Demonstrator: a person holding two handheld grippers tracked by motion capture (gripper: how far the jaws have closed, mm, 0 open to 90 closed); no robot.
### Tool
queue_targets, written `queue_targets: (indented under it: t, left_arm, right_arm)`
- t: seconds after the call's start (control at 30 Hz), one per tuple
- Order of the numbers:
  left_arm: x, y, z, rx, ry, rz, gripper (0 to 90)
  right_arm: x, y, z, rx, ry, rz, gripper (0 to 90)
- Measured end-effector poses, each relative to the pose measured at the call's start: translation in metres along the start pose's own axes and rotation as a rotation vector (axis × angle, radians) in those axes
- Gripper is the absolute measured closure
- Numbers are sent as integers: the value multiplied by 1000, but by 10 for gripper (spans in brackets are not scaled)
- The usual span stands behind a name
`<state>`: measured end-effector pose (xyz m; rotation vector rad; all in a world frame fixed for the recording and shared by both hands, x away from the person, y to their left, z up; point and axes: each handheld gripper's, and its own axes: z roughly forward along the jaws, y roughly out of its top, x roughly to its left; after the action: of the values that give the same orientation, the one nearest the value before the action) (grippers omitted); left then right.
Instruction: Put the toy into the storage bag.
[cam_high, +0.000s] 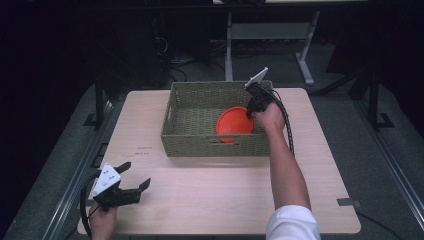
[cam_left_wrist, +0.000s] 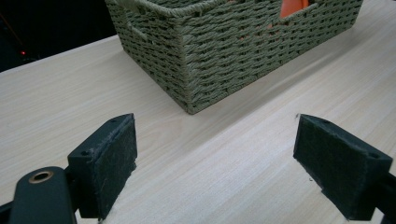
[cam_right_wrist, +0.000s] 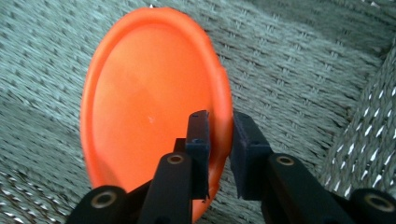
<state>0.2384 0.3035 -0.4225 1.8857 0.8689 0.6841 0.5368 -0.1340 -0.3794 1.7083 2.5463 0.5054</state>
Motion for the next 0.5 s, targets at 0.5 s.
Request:
queue_targets:
  t: [0.5]
  left_arm:
    - [-1, 0, 0, 4, -5, 5, 129]
  right_arm:
    - [-9, -14, -22, -131, 164, 58, 406]
